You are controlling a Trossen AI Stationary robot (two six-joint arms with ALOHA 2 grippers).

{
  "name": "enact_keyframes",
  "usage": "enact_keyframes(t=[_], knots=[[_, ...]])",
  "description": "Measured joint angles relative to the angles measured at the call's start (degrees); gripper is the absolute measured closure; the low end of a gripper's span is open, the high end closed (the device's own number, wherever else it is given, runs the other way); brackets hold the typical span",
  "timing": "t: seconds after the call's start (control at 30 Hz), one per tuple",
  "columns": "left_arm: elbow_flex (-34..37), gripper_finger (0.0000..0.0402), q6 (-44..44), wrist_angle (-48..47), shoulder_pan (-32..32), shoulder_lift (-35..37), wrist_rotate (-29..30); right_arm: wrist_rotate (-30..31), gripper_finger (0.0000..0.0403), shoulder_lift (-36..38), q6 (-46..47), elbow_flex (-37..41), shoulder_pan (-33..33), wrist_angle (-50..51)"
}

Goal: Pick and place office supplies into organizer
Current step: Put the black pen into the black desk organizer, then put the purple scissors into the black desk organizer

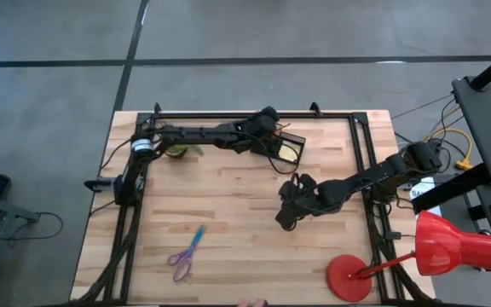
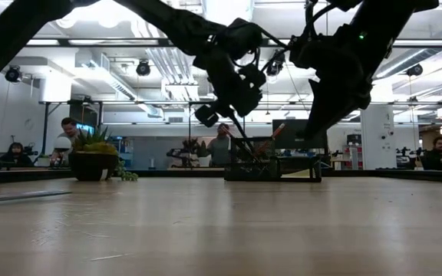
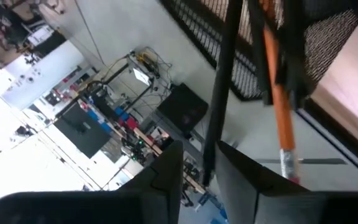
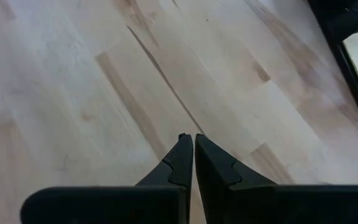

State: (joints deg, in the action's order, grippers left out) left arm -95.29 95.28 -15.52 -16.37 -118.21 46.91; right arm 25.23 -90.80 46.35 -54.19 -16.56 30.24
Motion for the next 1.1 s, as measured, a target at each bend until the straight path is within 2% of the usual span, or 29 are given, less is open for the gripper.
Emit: enact_keyframes(t=[0.2, 0.47, 0.6, 0.7, 0.77, 0.83, 0.93, 1.0, 1.1], knots=[[0.1, 0.0323, -2.1, -0.1, 1.0, 0.4, 1.9, 0.0, 0.0394, 0.0, 0.0, 0.1, 0.0, 0.0], [0.2, 0.0322, -15.3, -3.1, 3.6, 7.6, 9.2, 0.2, 0.0394, 0.0, -0.1, 0.6, 0.0, 0.0], [0.6, 0.0322, -30.0, -9.0, 5.8, 14.1, 9.3, 2.1, 0.0394, 0.0, -0.1, 1.2, 0.1, 0.0], [1.7, 0.0321, -49.1, -21.5, 7.3, 19.9, 8.1, 4.2, 0.0394, 0.0, 0.0, 1.3, 0.1, -0.1], [2.3, 0.0322, -65.2, -33.7, 7.9, 23.5, 2.5, 5.9, 0.0394, 0.0, 0.0, 1.3, 0.1, -0.4], [3.4, 0.0322, -81.9, -46.3, 8.1, 27.0, -9.9, 6.7, 0.0394, 0.0, -0.1, 1.3, 0.3, -0.8], [7.5, 0.0322, -98.0, -54.0, 8.7, 31.4, -29.0, 6.8, 0.0394, 0.0, -0.1, 1.4, 1.0, -1.0], [12.0, 0.0322, -104.7, -53.4, 10.7, 33.9, -34.3, 7.0, 0.0394, 0.0, -0.5, 1.4, 1.7, -1.4], [19.1, 0.0322, -112.9, -52.3, 15.6, 37.3, -34.6, 6.9, 0.0394, 0.0, -3.8, 1.4, 2.6, -2.9]])
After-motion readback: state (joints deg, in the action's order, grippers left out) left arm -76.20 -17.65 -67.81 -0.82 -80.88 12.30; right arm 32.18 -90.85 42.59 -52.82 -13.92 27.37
